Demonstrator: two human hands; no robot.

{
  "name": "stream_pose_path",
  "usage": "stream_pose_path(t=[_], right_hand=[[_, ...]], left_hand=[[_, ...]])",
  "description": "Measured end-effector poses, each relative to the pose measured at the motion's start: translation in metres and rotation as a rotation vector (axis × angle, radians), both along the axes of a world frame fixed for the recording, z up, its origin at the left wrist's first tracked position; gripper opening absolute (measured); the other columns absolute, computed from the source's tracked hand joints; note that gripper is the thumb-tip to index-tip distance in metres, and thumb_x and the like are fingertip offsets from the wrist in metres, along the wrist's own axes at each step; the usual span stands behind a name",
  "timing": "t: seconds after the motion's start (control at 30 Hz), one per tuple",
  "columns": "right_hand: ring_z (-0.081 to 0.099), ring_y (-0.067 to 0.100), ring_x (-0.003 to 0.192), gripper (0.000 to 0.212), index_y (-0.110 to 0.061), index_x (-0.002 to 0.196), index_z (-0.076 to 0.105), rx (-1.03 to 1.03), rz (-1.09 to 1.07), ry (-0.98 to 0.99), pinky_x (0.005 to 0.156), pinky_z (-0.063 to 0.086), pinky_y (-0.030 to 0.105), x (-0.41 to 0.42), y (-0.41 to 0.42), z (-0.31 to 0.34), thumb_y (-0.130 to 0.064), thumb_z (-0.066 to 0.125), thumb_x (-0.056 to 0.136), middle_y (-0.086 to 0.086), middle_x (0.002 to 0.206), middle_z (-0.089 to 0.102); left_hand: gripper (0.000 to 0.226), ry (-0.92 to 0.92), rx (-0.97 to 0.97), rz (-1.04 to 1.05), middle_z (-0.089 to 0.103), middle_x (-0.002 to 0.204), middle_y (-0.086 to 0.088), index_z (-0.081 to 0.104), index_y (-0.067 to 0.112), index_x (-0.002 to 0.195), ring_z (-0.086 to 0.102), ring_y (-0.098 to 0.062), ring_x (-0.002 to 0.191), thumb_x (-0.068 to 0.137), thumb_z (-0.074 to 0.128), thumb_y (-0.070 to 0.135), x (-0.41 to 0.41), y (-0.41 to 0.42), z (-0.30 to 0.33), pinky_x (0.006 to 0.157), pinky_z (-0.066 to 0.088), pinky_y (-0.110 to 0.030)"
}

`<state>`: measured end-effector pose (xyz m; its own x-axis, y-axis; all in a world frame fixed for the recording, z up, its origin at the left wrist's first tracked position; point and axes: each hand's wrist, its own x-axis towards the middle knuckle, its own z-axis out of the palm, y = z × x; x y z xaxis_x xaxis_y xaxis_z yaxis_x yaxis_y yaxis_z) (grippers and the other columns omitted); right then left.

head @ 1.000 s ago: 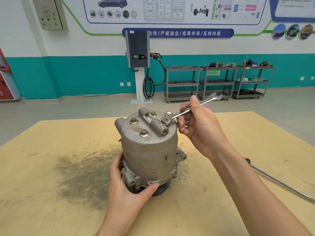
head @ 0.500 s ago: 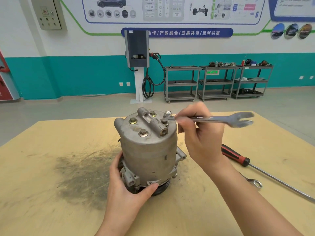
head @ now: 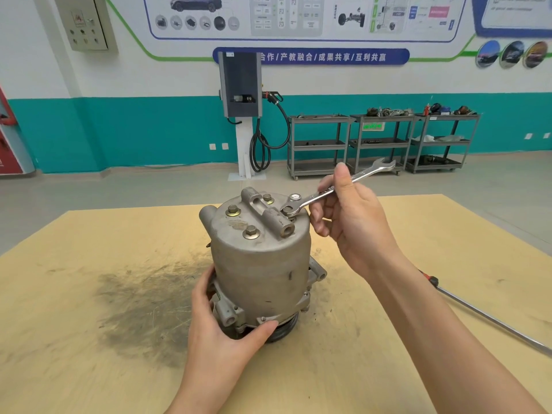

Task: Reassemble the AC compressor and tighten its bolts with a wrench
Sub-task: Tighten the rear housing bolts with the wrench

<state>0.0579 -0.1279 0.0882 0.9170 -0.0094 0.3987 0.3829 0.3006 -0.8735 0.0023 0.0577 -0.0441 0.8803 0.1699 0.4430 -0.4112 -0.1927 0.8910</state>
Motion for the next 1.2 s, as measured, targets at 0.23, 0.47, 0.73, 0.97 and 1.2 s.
stream_pose_path(t=[0.23, 0.47, 0.73, 0.97, 1.2], right_hand=[[0.047, 0.010, 0.047, 0.026, -0.022, 0.077, 0.049, -0.314, -0.385, -0.673, 0.047, 0.039, 0.025, -0.010, 0.008, -0.007, -0.036, 0.048, 0.099, -0.006, 0.054, 0.049], [0.045, 0.004, 0.048, 0.023, -0.025, 0.080, 0.047, -0.308, -0.496, -0.800, 0.048, 0.036, 0.015, -0.014, 0.012, -0.004, -0.032, 0.041, 0.101, -0.013, 0.057, 0.046], [0.051, 0.014, 0.047, 0.042, -0.011, 0.080, 0.051, -0.043, -0.171, -0.142, 0.042, 0.037, 0.023, -0.004, 0.005, -0.001, -0.037, 0.028, 0.105, 0.000, 0.052, 0.054], [0.047, 0.013, 0.044, 0.041, -0.012, 0.083, 0.050, 0.045, 0.020, 0.074, 0.041, 0.034, 0.021, 0.002, 0.001, -0.001, -0.043, 0.032, 0.103, 0.003, 0.051, 0.054], [0.044, 0.013, 0.043, 0.040, -0.011, 0.082, 0.050, 0.074, 0.057, 0.102, 0.041, 0.034, 0.021, 0.002, 0.001, 0.000, -0.038, 0.030, 0.105, 0.004, 0.049, 0.052]], left_hand=[[0.103, -0.005, 0.015, 0.002, 0.035, 0.123, 0.055, 0.024, 0.079, 0.117, 0.038, 0.027, 0.117, 0.036, 0.085, 0.064, 0.000, 0.000, 0.000, 0.089, 0.036, -0.013], [0.103, 0.012, 0.023, 0.018, 0.032, 0.118, 0.059, 0.022, 0.083, 0.112, 0.035, 0.033, 0.112, 0.034, 0.086, 0.063, -0.002, 0.000, 0.003, 0.085, 0.036, -0.012], [0.107, -0.003, 0.007, -0.006, 0.034, 0.116, 0.060, 0.023, 0.084, 0.109, 0.036, 0.033, 0.112, 0.039, 0.096, 0.051, -0.002, 0.000, 0.001, 0.085, 0.036, -0.012], [0.101, 0.005, 0.025, 0.007, 0.034, 0.119, 0.057, 0.022, 0.083, 0.112, 0.037, 0.030, 0.115, 0.036, 0.084, 0.058, -0.003, -0.001, 0.004, 0.086, 0.037, -0.012], [0.104, -0.018, 0.020, 0.002, 0.034, 0.116, 0.060, 0.023, 0.085, 0.109, 0.036, 0.032, 0.112, 0.041, 0.092, 0.046, -0.002, 0.000, 0.001, 0.084, 0.037, -0.012]])
